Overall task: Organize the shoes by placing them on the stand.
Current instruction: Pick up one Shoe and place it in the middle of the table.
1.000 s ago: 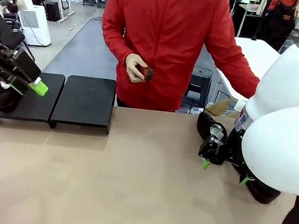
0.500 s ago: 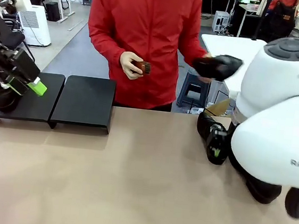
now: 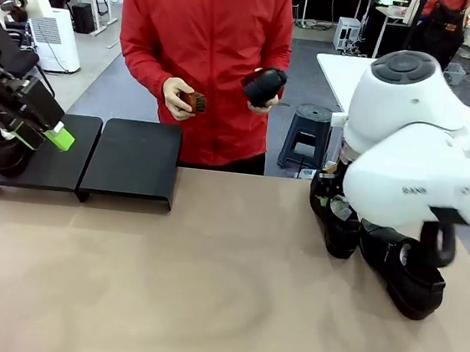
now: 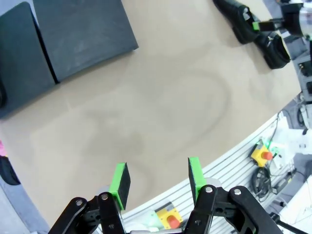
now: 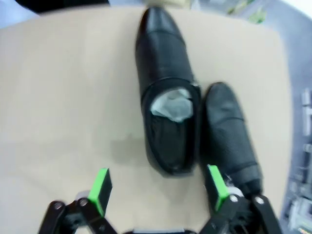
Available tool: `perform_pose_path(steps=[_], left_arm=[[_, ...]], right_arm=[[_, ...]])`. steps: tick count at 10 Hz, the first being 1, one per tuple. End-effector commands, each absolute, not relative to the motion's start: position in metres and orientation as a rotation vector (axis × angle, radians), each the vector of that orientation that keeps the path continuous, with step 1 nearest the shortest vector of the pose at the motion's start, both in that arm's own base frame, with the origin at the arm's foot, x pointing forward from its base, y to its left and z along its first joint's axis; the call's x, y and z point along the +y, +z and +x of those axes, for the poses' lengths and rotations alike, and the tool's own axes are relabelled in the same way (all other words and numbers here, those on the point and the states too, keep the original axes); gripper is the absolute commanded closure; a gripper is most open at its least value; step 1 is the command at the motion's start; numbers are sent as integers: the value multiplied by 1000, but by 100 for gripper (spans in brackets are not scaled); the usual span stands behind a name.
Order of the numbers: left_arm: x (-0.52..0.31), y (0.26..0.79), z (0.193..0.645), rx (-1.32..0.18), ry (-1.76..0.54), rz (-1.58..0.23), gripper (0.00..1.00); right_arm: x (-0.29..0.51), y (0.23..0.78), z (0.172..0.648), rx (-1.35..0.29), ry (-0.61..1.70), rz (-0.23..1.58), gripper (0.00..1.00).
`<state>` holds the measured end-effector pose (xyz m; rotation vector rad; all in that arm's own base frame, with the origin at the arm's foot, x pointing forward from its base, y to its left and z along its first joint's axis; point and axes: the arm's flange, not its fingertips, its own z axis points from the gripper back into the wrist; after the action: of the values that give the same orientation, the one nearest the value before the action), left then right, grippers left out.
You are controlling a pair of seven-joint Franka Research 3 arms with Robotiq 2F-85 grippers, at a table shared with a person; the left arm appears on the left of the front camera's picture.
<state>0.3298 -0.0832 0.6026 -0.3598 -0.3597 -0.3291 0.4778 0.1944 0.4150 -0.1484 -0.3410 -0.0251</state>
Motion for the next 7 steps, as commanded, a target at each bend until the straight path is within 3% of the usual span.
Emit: perform_pose_path(steps=[1,7], left_arm=[[-82,603,329,-358,-343,-384,36],[-82,603,329,-358,-343,-384,36]], right_arm=[[206,409,512,-287,10,-121,0],[208,370,549,-170,7,-45,0]])
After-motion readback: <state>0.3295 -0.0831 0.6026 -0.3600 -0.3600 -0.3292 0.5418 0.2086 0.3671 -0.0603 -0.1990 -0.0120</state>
